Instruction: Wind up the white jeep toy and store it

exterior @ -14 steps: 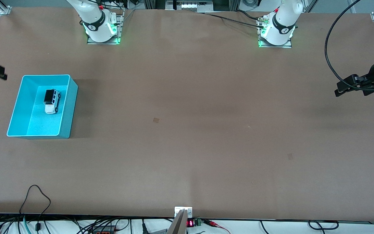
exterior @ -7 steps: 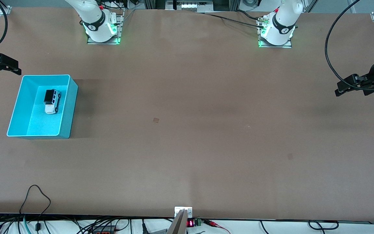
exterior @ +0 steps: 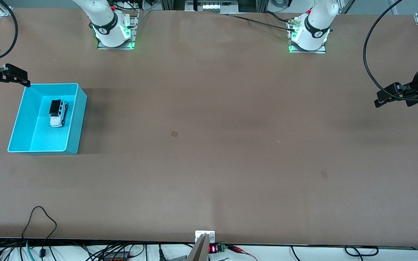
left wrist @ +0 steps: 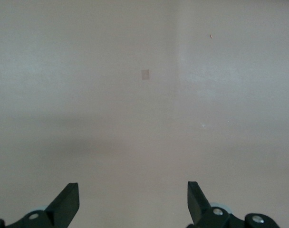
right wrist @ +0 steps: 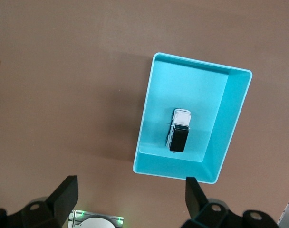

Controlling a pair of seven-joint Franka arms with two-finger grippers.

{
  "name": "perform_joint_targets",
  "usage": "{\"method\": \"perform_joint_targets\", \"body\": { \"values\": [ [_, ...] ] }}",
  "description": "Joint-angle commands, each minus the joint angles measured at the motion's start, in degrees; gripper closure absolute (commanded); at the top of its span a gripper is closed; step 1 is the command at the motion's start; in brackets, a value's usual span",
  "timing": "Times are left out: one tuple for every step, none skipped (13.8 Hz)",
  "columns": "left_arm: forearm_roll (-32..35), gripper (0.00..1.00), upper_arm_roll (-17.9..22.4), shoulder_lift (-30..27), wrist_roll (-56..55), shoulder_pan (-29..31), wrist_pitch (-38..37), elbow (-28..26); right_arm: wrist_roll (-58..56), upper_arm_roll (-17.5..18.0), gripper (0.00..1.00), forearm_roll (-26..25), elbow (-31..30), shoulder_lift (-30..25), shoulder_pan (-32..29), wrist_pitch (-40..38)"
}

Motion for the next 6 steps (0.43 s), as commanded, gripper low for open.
{"method": "perform_joint_targets", "body": {
  "values": [
    [-0.56, 0.00, -0.20, -0.91, 1.35, 0.31, -0.31, -0.40, 5.45, 0.36, 0.00, 0.31, 1.77, 0.59, 1.69, -1.76],
    [-0.48, 0.00, -0.20, -0.91, 1.43, 0.31, -0.31, -0.40, 6.18, 0.36, 0.00, 0.31, 1.77, 0.59, 2.05, -1.76],
    [-0.48, 0.00, -0.20, -0.91, 1.35, 0.31, -0.22, -0.40, 6.27, 0.28, 0.00, 0.22, 1.77, 0.59, 2.05, -1.76],
    [-0.48, 0.00, -0.20, -0.91, 1.35, 0.31, -0.31, -0.40, 6.27, 0.27, 0.00, 0.22, 1.77, 0.59, 1.96, -1.76],
    [-0.56, 0.00, -0.12, -0.91, 1.35, 0.31, -0.22, -0.40, 6.27, 0.27, 0.00, 0.22, 1.68, 0.59, 1.96, -1.76],
    [-0.56, 0.00, -0.20, -0.91, 1.35, 0.31, -0.22, -0.40, 6.36, 0.27, 0.00, 0.22, 1.68, 0.59, 1.96, -1.76]
  ]
}}
